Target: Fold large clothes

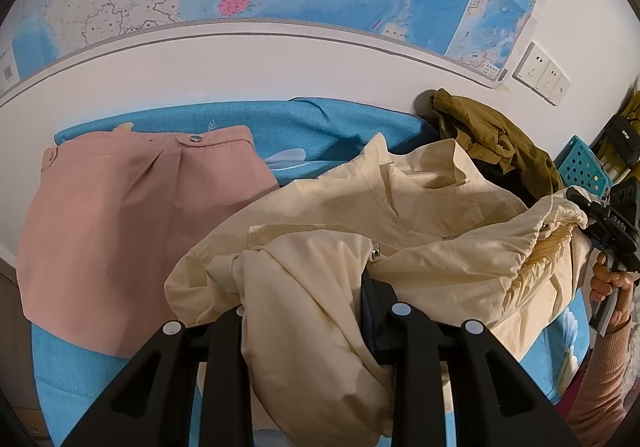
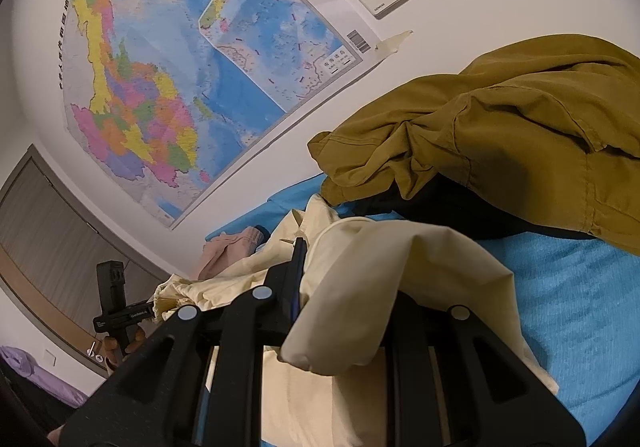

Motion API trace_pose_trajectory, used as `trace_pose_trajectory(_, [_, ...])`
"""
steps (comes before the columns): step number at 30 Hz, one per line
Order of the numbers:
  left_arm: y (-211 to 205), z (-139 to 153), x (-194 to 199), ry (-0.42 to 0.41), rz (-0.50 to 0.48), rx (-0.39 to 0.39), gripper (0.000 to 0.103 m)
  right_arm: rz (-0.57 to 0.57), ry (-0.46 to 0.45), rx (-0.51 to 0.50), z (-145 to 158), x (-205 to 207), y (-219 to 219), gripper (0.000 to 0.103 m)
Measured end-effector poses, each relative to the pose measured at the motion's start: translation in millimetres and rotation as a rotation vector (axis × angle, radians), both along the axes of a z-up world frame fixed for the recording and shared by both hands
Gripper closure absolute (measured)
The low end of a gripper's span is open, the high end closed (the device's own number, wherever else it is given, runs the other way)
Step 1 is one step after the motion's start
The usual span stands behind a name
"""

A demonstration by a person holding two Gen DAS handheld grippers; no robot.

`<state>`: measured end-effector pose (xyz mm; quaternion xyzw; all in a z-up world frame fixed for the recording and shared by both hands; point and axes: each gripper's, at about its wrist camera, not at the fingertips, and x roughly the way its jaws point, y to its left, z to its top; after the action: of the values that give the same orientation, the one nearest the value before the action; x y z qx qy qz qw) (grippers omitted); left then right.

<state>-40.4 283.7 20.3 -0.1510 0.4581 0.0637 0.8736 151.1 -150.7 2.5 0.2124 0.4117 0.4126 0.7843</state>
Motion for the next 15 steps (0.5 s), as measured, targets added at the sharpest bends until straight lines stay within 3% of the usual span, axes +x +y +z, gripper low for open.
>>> trace_pose_trajectory(15, [7.8, -10.1, 10.4, 0.013, 0.026, -0.011, 0.075, -0.005, 0.013, -0.023, -1.9, 10.2, 9.3, 0.086])
